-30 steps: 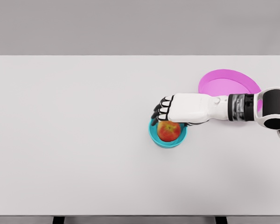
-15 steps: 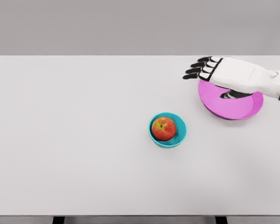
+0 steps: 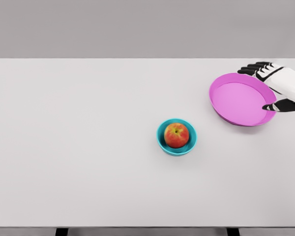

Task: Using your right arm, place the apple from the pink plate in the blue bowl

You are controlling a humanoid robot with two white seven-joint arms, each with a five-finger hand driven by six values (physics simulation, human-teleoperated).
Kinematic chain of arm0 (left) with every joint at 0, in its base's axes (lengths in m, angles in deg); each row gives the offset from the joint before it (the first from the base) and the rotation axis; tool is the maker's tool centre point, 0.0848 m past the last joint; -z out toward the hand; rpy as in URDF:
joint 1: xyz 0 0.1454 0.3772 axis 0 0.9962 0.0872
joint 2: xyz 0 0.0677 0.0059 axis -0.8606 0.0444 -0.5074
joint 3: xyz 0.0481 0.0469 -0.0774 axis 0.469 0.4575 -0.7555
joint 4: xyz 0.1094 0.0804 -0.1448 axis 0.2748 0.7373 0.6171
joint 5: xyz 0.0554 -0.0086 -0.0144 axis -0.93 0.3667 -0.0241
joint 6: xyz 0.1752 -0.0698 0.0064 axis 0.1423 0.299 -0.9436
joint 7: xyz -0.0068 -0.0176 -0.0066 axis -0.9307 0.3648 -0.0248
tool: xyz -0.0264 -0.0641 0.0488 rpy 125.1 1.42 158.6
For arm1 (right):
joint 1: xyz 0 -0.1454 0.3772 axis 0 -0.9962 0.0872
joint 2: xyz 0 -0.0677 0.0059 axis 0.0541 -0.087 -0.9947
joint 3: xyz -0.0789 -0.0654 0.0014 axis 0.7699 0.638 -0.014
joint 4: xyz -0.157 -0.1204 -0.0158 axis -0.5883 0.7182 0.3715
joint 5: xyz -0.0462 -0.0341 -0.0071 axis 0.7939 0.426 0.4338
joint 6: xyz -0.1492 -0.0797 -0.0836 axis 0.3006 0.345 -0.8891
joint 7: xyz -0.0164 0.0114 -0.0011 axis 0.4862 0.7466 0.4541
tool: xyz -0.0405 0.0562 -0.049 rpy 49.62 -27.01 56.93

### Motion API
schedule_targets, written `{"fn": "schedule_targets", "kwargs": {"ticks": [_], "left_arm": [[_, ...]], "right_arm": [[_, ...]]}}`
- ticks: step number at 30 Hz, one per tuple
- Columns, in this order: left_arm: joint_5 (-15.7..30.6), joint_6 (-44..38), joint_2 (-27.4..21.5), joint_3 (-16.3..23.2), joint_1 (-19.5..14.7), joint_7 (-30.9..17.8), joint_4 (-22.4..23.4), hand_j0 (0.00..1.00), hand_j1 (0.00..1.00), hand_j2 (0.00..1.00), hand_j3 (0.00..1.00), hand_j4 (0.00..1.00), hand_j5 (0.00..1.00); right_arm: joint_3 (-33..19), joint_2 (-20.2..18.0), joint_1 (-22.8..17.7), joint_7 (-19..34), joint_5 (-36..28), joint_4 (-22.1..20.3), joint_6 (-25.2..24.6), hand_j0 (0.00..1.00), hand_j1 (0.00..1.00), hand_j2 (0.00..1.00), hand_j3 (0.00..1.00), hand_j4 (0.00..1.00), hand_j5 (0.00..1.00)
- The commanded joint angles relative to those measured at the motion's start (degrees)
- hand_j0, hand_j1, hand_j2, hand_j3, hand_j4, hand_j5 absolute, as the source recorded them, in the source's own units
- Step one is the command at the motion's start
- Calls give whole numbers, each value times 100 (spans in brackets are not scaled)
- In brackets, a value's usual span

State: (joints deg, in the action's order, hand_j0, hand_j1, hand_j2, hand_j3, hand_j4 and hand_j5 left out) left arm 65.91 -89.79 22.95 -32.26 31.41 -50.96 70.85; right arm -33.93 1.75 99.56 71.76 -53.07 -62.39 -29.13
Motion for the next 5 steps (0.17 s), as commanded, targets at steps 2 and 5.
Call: {"fn": "schedule_targets", "kwargs": {"ticks": [2,5], "left_arm": [[-1,0,0,-9,0,0,0,100,100,100,100,100,100],[8,9,0,0,0,-9,-8,100,100,100,100,100,100]], "right_arm": [[119,115,0,-3,-27,22,-17,100,100,100,100,100,100],[128,141,0,-3,52,137,-17,100,100,100,100,100,100]]}}
